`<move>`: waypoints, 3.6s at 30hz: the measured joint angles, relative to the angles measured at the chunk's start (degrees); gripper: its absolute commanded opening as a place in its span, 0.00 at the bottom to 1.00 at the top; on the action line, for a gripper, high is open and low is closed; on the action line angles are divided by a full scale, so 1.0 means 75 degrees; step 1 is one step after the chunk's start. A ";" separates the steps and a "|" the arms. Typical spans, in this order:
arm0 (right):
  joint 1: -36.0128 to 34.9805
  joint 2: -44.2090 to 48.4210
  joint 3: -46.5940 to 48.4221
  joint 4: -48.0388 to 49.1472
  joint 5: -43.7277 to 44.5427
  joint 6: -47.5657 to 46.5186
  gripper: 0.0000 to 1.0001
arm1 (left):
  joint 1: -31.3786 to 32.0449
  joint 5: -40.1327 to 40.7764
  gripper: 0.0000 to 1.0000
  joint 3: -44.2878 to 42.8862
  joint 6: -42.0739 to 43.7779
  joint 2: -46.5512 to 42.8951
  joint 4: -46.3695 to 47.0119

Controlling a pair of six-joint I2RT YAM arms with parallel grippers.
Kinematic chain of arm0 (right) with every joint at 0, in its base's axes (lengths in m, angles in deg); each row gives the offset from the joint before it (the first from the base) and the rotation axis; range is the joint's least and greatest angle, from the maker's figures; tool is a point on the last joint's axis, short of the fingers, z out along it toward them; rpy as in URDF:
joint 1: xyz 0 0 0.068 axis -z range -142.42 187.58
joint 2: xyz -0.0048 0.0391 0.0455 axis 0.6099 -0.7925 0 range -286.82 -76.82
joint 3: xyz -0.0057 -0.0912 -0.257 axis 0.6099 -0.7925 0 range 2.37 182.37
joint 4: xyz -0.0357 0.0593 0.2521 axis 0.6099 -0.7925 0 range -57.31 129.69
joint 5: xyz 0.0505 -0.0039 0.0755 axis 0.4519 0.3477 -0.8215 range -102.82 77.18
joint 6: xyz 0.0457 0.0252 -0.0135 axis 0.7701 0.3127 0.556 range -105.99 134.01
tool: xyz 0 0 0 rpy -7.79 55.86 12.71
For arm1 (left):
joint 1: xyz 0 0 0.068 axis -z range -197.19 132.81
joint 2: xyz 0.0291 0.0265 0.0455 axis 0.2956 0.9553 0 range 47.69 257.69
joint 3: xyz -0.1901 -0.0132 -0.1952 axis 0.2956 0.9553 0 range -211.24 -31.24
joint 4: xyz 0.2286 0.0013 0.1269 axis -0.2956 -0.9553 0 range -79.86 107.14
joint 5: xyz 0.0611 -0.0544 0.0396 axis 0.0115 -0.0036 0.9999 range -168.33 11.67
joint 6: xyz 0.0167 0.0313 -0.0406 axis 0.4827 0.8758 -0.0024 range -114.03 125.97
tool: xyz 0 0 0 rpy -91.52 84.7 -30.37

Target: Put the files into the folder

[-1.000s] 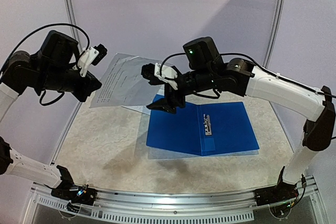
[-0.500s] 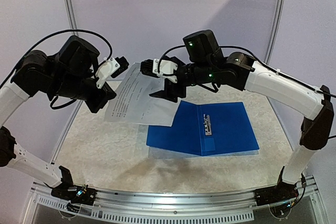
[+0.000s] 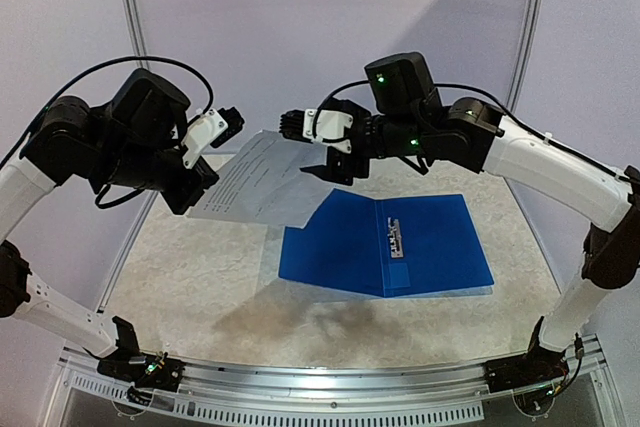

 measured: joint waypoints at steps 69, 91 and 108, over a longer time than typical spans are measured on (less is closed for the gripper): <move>0.6339 0.3756 -0.5429 -0.0597 -0.3552 0.5237 0.00 | -0.2696 -0.4995 0.67 0.5164 -0.6030 0.2981 0.8670; 0.6344 0.3937 -0.5426 -0.1367 -0.2938 0.5289 0.00 | -0.2716 -0.6936 0.00 0.6601 -0.6793 0.2404 0.9798; 0.6341 0.3220 -0.6283 -0.2614 -0.7347 0.5534 0.00 | -0.2713 -0.6298 0.00 0.8810 -0.6930 -0.1588 0.7857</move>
